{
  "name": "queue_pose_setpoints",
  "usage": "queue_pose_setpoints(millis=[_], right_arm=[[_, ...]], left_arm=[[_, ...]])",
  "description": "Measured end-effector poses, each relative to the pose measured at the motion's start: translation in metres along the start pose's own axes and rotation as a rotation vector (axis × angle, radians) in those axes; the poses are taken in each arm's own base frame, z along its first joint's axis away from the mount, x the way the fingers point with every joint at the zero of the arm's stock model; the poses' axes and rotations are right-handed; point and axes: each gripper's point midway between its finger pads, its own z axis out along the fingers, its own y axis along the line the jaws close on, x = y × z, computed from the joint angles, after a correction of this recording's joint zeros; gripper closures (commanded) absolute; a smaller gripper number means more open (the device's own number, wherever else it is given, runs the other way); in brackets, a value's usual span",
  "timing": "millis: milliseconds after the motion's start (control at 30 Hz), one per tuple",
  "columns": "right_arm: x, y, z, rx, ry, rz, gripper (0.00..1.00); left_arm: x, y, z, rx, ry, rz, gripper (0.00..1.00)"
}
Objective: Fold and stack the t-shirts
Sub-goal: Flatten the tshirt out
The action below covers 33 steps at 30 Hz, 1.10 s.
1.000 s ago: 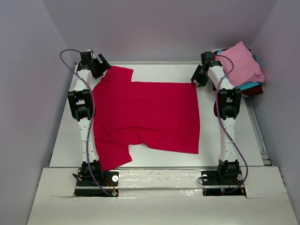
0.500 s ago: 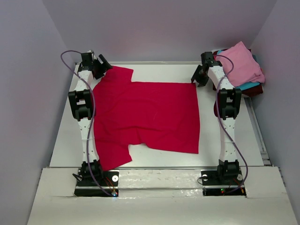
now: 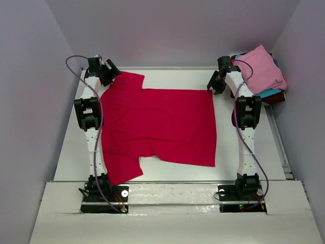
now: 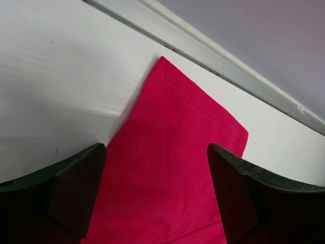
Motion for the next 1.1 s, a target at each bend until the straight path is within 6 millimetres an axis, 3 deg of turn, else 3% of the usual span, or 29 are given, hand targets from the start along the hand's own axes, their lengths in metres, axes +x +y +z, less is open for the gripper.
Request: queue_pose_setpoints(millis=[433,633,1100], right_arm=[[0.003,0.003,-0.001,-0.019,0.014,0.0,0.48],[0.003,0.004,-0.001,-0.025,0.018,0.0,0.52],[0.005,0.005,0.0,-0.034,0.025,0.001,0.55]], left_arm=[[0.002,-0.002,0.004,0.027,0.006,-0.012,0.16],[0.004,-0.002,0.004,0.029,0.01,-0.012,0.29],[0.015,-0.012,0.007,0.045,0.036,0.002,0.34]])
